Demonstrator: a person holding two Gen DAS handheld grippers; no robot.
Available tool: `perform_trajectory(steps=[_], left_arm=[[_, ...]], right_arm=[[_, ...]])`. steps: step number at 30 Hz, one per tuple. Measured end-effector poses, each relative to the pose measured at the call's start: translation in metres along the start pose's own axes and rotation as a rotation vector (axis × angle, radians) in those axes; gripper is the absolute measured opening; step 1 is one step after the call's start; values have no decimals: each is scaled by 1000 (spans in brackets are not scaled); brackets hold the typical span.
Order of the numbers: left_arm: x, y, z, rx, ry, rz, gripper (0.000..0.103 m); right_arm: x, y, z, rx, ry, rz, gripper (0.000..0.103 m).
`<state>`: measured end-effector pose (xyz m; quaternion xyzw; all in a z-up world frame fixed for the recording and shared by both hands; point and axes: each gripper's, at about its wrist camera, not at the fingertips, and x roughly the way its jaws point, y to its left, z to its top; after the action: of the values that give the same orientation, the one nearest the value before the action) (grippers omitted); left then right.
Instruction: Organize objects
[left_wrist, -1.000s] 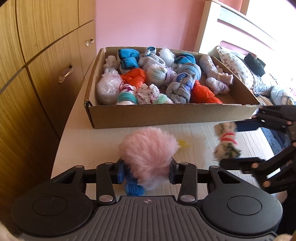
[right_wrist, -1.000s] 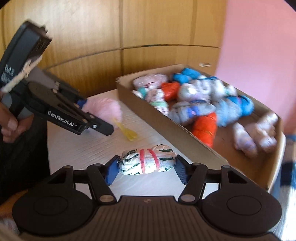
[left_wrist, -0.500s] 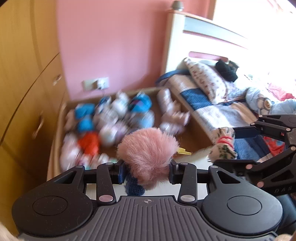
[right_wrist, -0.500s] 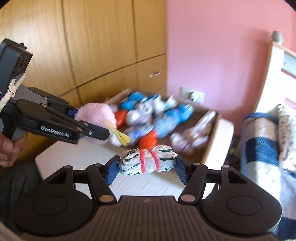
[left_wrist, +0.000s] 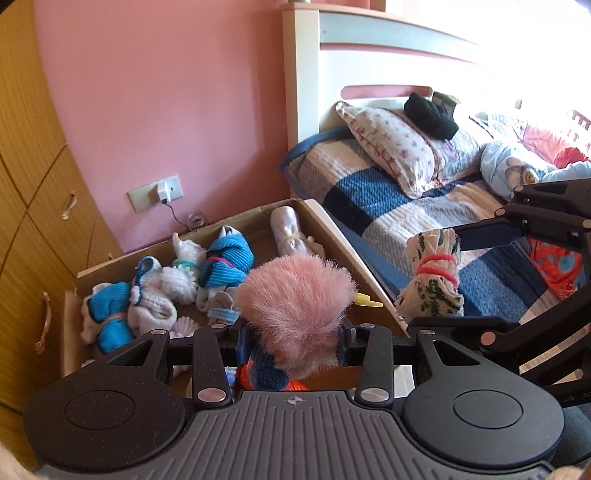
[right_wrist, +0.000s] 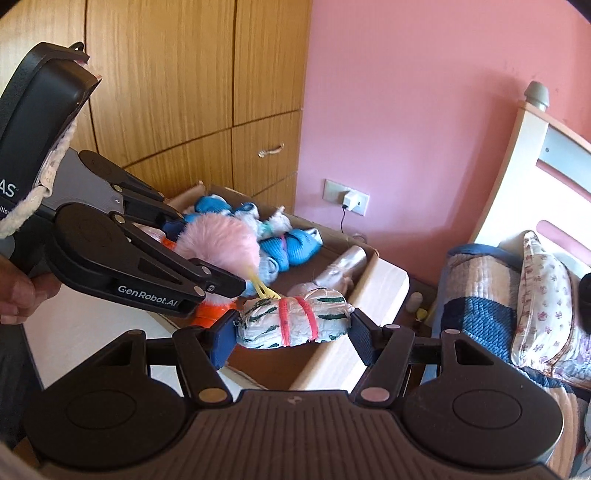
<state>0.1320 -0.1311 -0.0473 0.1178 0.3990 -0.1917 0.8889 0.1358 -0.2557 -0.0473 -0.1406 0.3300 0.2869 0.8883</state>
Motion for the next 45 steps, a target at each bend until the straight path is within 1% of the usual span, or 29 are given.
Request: perform_trajectory(steps=[5, 8, 19, 24, 25, 27, 28, 30, 32, 33, 36, 38, 39, 42, 45], left_arm=[[15, 5, -1, 7, 39, -3, 49], [26, 9, -4, -4, 62, -8, 49], [54, 16, -10, -18, 118, -18, 49], [65, 24, -13, -38, 143, -16, 49], [66, 25, -13, -40, 145, -19, 50], [66, 23, -13, -38, 149, -28, 50], [66, 23, -13, -38, 147, -21, 53], [65, 26, -14, -53, 151, -26, 55], [63, 26, -14, -57, 148, -24, 57], [61, 26, -14, -57, 145, -21, 60], [56, 24, -15, -60, 137, -13, 71], [49, 24, -15, -75, 130, -19, 75], [47, 23, -14, -82, 126, -18, 77], [35, 23, -14, -106, 115, 0, 84], [19, 26, -14, -145, 107, 7, 90]], right_arm=[[8, -4, -3, -5, 21, 8, 60], [15, -3, -6, -24, 38, 12, 60], [43, 0, -8, -75, 90, 40, 60], [62, 9, -10, -130, 138, 57, 60], [66, 11, -11, -142, 151, 58, 62], [69, 15, -12, -169, 151, 54, 63], [69, 16, -11, -176, 158, 51, 64], [69, 19, -10, -191, 164, 43, 64], [68, 19, -11, -187, 162, 43, 67], [67, 19, -12, -184, 160, 39, 71], [65, 19, -11, -183, 164, 35, 73], [63, 21, -10, -186, 163, 30, 77], [62, 21, -10, -182, 158, 27, 80], [57, 22, -8, -150, 152, 21, 81], [49, 25, -7, -116, 145, 10, 85]])
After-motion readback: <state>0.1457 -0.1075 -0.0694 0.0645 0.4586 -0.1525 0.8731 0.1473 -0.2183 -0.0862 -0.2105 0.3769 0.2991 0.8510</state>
